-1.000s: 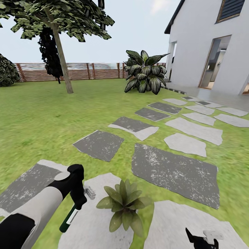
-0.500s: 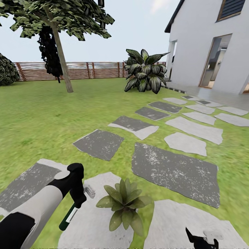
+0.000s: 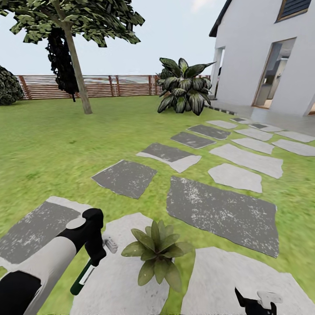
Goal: Pick up the pesticide atomizer in the garden and spray insectifuge to fully cover both potted plants in the garden.
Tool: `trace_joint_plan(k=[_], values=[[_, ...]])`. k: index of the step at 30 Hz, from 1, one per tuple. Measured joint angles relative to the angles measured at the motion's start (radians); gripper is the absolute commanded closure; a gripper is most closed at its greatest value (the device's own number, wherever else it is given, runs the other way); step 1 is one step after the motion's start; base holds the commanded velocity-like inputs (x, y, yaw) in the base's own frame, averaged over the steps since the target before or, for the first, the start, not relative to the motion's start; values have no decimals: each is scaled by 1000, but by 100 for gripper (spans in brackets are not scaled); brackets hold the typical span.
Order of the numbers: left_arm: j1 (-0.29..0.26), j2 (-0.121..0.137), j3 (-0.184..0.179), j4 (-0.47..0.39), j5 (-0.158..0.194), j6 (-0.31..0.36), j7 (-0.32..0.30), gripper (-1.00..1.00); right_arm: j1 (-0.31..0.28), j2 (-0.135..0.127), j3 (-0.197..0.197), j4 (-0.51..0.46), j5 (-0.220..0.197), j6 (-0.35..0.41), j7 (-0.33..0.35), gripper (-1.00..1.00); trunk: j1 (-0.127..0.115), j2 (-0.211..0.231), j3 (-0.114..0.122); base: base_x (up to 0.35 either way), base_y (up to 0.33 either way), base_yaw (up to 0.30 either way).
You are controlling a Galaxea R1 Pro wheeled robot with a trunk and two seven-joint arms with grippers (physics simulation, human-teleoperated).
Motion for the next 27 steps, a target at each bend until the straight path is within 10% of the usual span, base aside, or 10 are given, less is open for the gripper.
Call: trace_joint_plan(k=[7,27], values=[[0,35,1,0,0,0,6,100,0,-1,0,0,0,0,0,-100,27,-49,-28,0,0,0],[-10,19,1,-37,2,2,10,100,0,-14,0,0,0,0,-3,-100,53,-98,-50,47,43,0]])
